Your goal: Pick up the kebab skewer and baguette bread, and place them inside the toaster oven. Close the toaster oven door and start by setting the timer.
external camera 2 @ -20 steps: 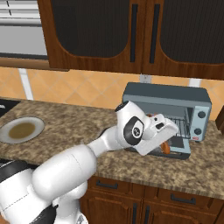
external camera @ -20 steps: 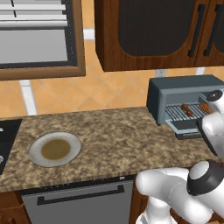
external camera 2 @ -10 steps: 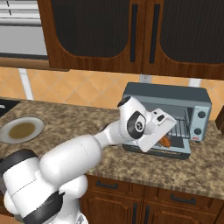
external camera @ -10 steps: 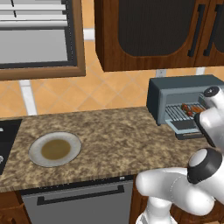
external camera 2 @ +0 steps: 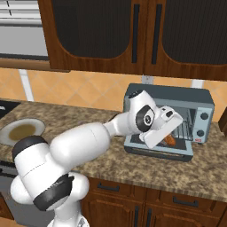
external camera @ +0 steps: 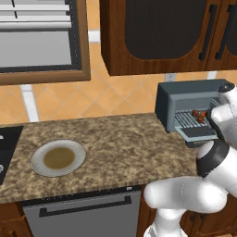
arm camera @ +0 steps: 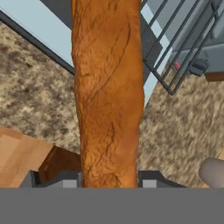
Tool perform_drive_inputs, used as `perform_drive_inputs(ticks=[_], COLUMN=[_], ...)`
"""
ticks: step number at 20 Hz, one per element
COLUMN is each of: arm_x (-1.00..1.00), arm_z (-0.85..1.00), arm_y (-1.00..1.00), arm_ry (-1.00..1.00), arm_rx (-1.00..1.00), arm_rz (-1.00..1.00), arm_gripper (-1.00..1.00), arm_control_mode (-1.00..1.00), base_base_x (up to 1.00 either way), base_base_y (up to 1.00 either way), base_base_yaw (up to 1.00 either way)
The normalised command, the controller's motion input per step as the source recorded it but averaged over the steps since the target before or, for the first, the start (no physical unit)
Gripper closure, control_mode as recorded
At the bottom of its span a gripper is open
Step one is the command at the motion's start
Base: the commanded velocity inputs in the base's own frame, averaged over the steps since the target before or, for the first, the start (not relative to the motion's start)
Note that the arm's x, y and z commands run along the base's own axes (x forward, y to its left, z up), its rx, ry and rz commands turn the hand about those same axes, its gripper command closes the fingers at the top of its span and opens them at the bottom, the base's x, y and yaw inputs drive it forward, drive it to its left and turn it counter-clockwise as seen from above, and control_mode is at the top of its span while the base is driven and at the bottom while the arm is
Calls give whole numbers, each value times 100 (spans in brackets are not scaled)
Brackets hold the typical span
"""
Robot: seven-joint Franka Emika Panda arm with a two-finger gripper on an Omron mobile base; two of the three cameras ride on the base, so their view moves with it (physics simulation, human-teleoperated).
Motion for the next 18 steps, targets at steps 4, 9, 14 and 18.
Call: perform_drive_inputs(ticks=[4,9,14,18], arm_x=[16,21,34,26], arm_z=[7,2,0,0], arm_y=[-14,-6,-4,-5], arm_ry=[6,0,0,0], arm_rx=[16,13,9,5], arm_rz=[0,0,0,2], arm_gripper=[100,100,100,100], arm_control_mode=[-100,-100,-100,-100], base_base_x=[0,0,0,0], base_base_y=[0,0,0,0], base_base_yaw=[0,0,0,0])
